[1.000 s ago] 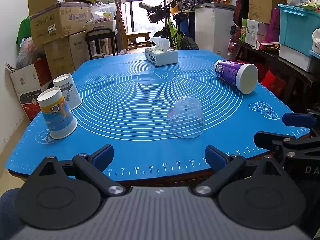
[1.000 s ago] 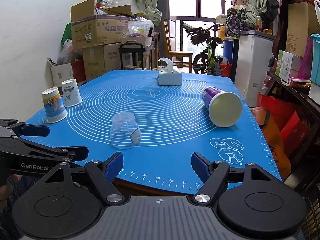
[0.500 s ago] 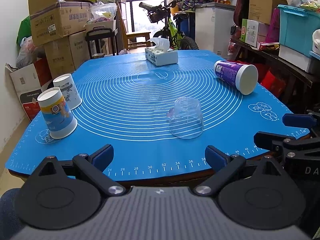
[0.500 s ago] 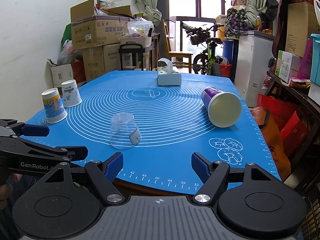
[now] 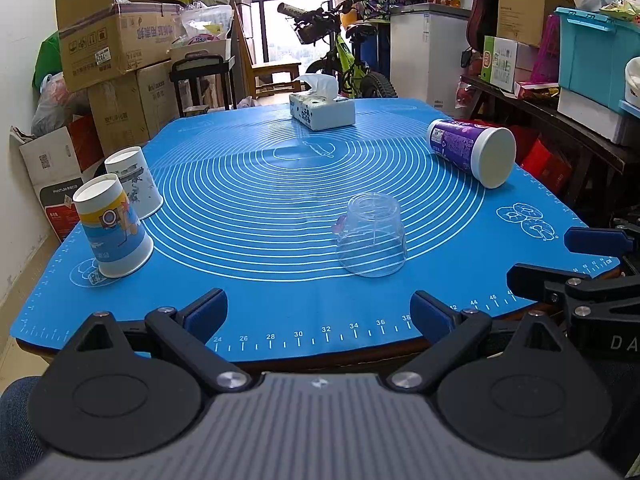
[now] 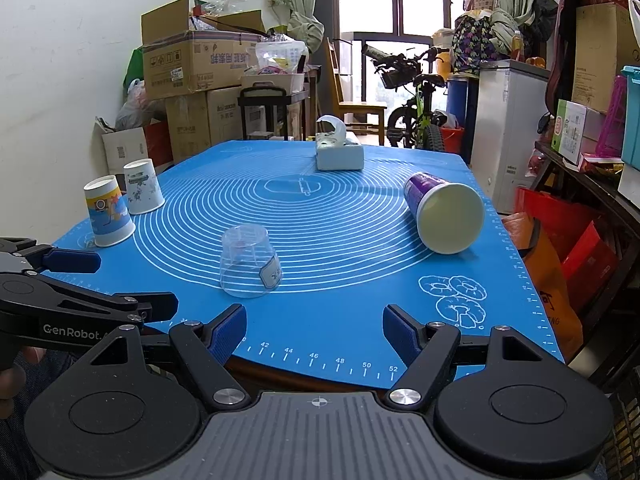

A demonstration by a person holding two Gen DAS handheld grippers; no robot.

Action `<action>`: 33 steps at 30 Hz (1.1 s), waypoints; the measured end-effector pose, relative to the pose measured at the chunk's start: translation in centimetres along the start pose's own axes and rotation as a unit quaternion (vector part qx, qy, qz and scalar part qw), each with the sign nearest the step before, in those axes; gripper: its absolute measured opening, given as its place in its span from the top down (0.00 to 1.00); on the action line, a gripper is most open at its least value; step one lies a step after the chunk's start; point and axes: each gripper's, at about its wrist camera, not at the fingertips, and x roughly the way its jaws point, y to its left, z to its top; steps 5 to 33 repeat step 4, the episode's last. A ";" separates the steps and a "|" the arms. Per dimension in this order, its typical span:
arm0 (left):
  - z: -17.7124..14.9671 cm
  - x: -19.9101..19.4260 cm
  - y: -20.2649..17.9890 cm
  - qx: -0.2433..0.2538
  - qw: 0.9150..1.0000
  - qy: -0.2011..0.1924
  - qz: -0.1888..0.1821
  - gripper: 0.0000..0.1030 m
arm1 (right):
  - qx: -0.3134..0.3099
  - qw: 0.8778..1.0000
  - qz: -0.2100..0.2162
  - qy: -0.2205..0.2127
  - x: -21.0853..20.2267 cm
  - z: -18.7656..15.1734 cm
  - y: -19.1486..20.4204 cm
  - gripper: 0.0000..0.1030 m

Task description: Flip cup upside down

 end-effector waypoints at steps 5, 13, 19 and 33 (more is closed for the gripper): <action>0.0 0.1 -0.1 0.000 1.000 0.000 0.000 0.06 | 0.001 1.000 0.001 0.001 0.0 0.0 0.0 0.23; 0.0 0.1 -0.1 0.000 1.000 0.000 0.000 0.06 | 0.001 1.000 0.001 0.001 0.0 0.0 0.0 0.23; 0.0 0.1 -0.1 0.000 1.000 0.000 0.000 0.06 | 0.001 1.000 0.001 0.001 0.0 0.0 0.0 0.23; 0.0 0.1 -0.1 0.000 1.000 0.000 0.000 0.06 | 0.001 1.000 0.001 0.001 0.0 0.0 0.0 0.23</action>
